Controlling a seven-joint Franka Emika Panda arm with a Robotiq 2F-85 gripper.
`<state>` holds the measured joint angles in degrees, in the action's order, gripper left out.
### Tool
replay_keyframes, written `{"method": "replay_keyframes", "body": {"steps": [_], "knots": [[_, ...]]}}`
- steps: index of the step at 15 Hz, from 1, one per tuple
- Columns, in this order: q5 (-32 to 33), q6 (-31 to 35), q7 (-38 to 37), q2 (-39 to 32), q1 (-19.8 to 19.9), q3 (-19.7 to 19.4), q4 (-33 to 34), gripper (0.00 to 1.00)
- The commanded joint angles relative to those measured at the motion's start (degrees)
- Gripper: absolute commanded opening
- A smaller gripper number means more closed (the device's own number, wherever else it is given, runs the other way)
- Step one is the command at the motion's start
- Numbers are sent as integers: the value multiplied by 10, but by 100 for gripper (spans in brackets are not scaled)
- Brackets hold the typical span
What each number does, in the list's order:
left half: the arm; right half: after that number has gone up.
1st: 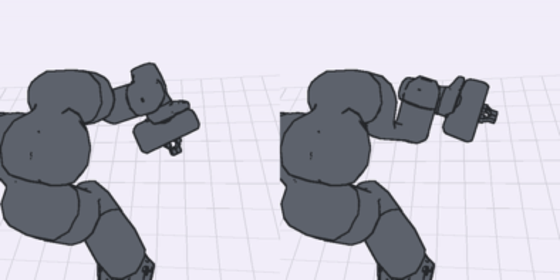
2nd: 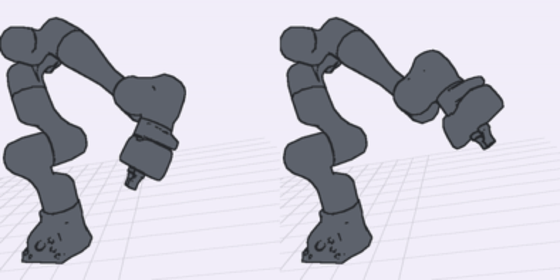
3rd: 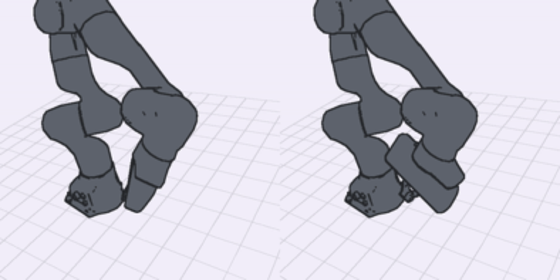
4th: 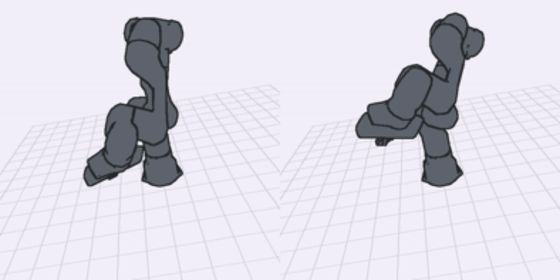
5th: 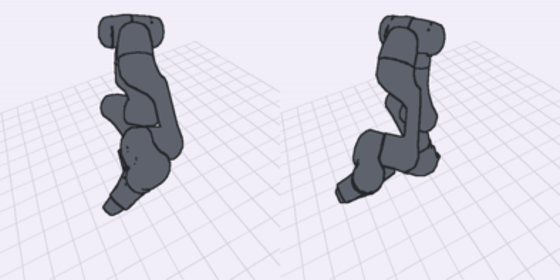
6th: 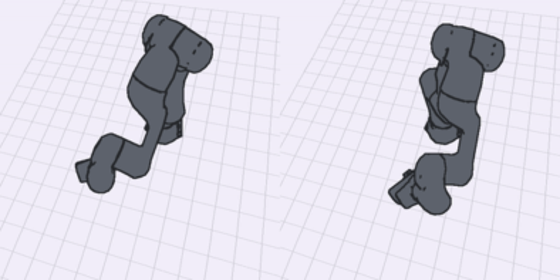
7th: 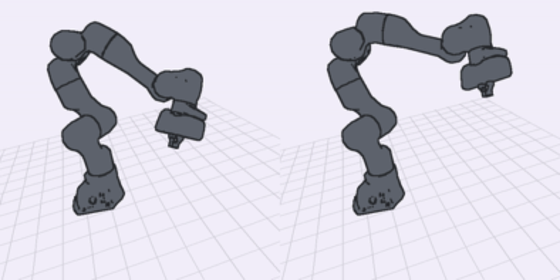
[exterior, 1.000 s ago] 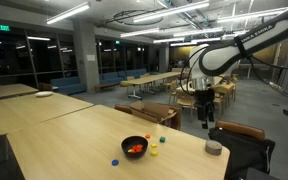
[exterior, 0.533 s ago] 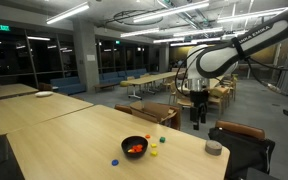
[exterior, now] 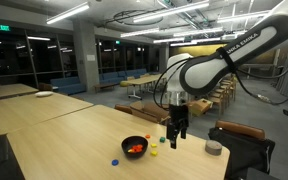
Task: Place the three rings inside the black bowl.
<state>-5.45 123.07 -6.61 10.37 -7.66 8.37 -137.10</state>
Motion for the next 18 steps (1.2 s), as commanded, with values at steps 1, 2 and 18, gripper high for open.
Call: {"method": "replay_keyframes", "body": {"steps": [1,2,18], "knots": [[3,42,-125,-73,-18,39,45,100],[12,50,-173,-96,-23,50,59,100],[59,193,-463,-453,-174,-11,375,100]]}}
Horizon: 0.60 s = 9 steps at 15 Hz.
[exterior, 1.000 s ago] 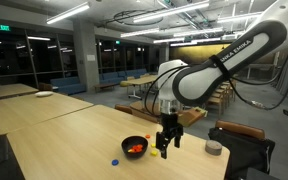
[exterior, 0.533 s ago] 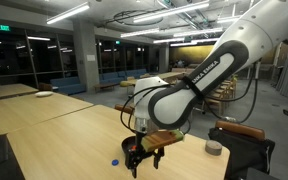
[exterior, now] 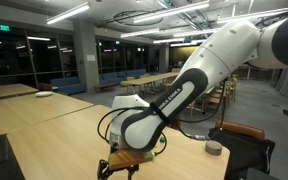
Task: Place the three rings inside the black bowl.
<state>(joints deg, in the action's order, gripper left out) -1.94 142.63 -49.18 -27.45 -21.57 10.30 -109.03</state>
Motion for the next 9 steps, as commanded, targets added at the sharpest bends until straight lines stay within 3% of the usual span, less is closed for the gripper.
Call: {"method": "replay_keyframes", "body": {"steps": [1,9], "knots": [[31,-1,-45,-96,-45,-40,115,100],[36,-33,-56,-250,-71,-90,298,100]]}}
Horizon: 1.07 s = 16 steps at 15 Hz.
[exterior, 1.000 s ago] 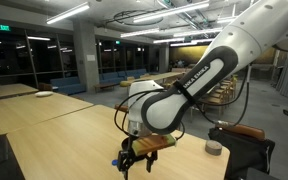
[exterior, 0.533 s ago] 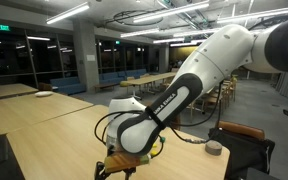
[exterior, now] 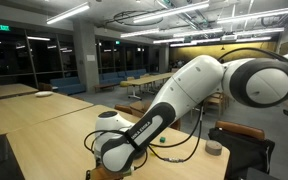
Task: Place the three rings inside the black bowl.
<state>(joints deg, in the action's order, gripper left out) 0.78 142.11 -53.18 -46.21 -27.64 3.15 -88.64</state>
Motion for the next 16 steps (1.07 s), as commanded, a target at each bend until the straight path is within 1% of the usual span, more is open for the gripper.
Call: {"method": "replay_keyframes", "body": {"steps": [1,5,9,12,16], "knots": [[5,-35,-14,-80,-7,-20,117,100],[5,-68,-11,-144,-2,-33,203,100],[3,-116,-2,-184,7,-38,274,100],[3,-146,-1,-199,14,-38,311,100],[-1,-182,9,-208,24,-30,339,100]]}}
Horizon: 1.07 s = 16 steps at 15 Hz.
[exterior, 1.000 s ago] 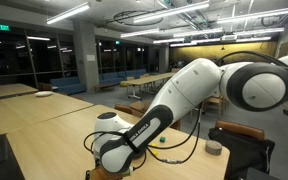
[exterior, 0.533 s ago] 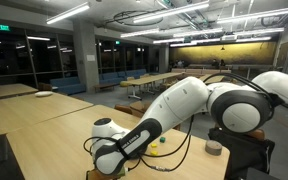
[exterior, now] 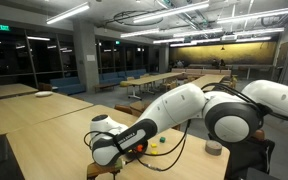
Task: Place the three rings inside the black bowl.
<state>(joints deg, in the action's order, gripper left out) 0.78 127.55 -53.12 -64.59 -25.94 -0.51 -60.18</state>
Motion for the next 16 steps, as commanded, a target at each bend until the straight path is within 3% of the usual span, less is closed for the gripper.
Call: {"method": "replay_keyframes", "body": {"steps": [1,6,15,16], "knots": [[-3,-48,19,-25,11,12,59,100],[-18,-83,37,-27,20,34,69,100],[-33,-61,37,-28,34,55,57,100],[-30,-56,38,-29,35,55,57,75]]}}
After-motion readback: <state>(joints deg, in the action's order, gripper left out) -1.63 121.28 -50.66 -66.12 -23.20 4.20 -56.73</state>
